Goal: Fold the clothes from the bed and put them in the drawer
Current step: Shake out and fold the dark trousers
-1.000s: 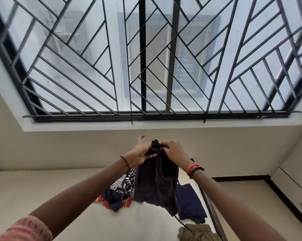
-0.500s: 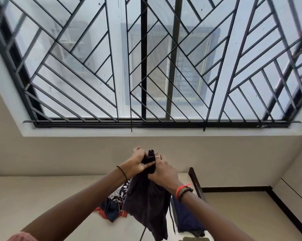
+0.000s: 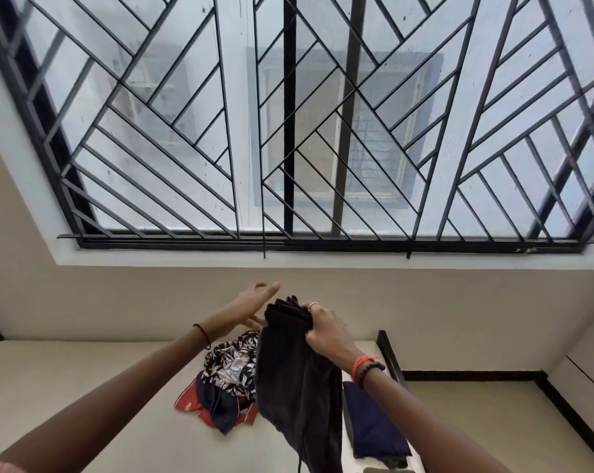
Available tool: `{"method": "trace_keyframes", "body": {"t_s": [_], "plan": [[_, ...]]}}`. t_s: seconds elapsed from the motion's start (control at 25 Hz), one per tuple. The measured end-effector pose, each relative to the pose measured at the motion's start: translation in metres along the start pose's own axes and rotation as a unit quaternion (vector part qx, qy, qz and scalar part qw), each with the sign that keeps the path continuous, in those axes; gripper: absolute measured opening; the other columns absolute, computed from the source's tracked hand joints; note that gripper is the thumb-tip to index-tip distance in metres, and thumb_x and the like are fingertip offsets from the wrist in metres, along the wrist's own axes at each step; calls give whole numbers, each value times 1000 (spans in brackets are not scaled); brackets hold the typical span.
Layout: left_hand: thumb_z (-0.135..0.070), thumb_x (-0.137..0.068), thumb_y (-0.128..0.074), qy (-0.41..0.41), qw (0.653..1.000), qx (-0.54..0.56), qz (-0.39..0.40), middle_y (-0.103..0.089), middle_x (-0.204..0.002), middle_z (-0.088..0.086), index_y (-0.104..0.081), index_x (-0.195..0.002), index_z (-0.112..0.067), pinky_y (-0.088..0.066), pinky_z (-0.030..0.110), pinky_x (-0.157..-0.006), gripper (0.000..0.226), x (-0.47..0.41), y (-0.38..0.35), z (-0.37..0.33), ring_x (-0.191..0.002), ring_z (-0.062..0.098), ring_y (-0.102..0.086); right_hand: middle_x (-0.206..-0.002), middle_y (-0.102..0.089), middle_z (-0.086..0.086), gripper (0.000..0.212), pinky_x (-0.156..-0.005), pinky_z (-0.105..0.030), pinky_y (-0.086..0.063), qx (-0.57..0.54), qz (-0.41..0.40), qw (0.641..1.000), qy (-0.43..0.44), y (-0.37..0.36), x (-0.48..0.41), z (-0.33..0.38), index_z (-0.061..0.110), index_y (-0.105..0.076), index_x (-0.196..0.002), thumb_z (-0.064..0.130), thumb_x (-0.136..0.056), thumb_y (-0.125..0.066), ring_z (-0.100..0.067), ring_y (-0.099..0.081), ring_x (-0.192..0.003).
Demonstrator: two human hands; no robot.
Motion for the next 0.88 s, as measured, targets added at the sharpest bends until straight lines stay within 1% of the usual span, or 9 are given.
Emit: {"method": "trace_keyframes", "body": {"t_s": [0.04, 0.12, 0.2, 0.32, 0.4, 0.48, 0.56, 0.72, 0.88], "plan": [[-86, -67, -45, -58, 991, -122, -16, -32, -140, 4, -27, -142, -26, -53, 36, -87, 97, -1, 3, 0, -111, 24, -58, -103, -68, -6, 50, -74, -35, -51, -3, 4, 1000, -6, 1, -2, -3, 20, -54, -118, 3, -72, -49, -30, -63, -96], [-96, -48, -42, -174, 920, -349, -36, -19, -152, 0, -20, -147, -29, -22, 50, -115, 122, 2, -9, -2, -139, 22, -28, -102, -68, -7, 46, -74, -36, -51, -8, 12, 1000, -7, 2, -5, -6, 18, -53, -115, 5, -71, -52, -31, -63, -96], [-95, -44, -40, -255, 816, -518, -23, -11, -158, -4, -11, -151, -23, 5, 56, -115, 132, 4, -32, 2, -146, 17, -8, -105, -67, -7, 44, -74, -33, -49, -10, 22, 1000, 1, 1, -6, -5, 15, -51, -116, 5, -73, -56, -29, -63, -98], [-87, -55, -40, -293, 748, -596, -20, -37, -149, 2, -25, -147, -12, 2, 60, -114, 119, -7, -46, 11, -142, 18, -28, -105, -66, -8, 45, -71, -30, -45, -27, 54, 998, 20, -2, -6, -3, 11, -48, -114, 3, -73, -64, -27, -62, -96], [-83, -61, -48, -281, 747, -603, -16, -64, -120, 2, -49, -127, -15, -26, 46, -110, 94, -10, -42, 5, -115, 22, -59, -97, -67, -10, 45, -70, -37, -49, -44, 82, 995, 27, -5, -6, -6, 14, -44, -105, 2, -68, -67, -28, -63, -86], [-76, -64, -61, -246, 785, -569, 4, -69, -99, 2, -59, -104, -18, -42, 34, -77, 70, -9, -39, -1, -93, 26, -65, -94, -67, -11, 45, -72, -41, -51, -54, 92, 994, 26, -6, -6, -12, 17, -41, -101, 3, -67, -69, -29, -63, -82], [-70, -68, -66, -237, 810, -536, 10, -69, -93, 2, -61, -97, -19, -39, 31, -62, 59, -9, -39, -4, -87, 26, -66, -101, -66, -10, 50, -79, -41, -52, -57, 81, 995, 21, -5, -2, -18, 16, -43, -111, 8, -71, -70, -28, -63, -90], [-66, -71, -65, -236, 810, -536, 22, -69, -90, 2, -61, -92, -20, -38, 30, -61, 51, -4, -40, -7, -85, 24, -65, -120, -59, -6, 83, -87, -31, -50, 25, 152, 988, 22, -4, 6, -34, 15, -37, -133, 23, -65, -83, -23, -59, -107], [-70, -69, -64, -241, 787, -565, 64, -68, -94, -1, -60, -97, -24, -40, 31, -62, 54, -1, -48, 4, -87, 23, -63, -120, -60, -7, 72, -82, -30, -50, 60, 259, 963, 46, -7, 3, -43, 13, -46, -128, 12, -67, -83, -22, -58, -104]]}}
Point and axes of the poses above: each hand's wrist, its own x-axis away from the middle knuckle, its own y-axis out of the back of the hand, z = x × y, the point moved 3 cm from there along -x, towards the middle knuckle
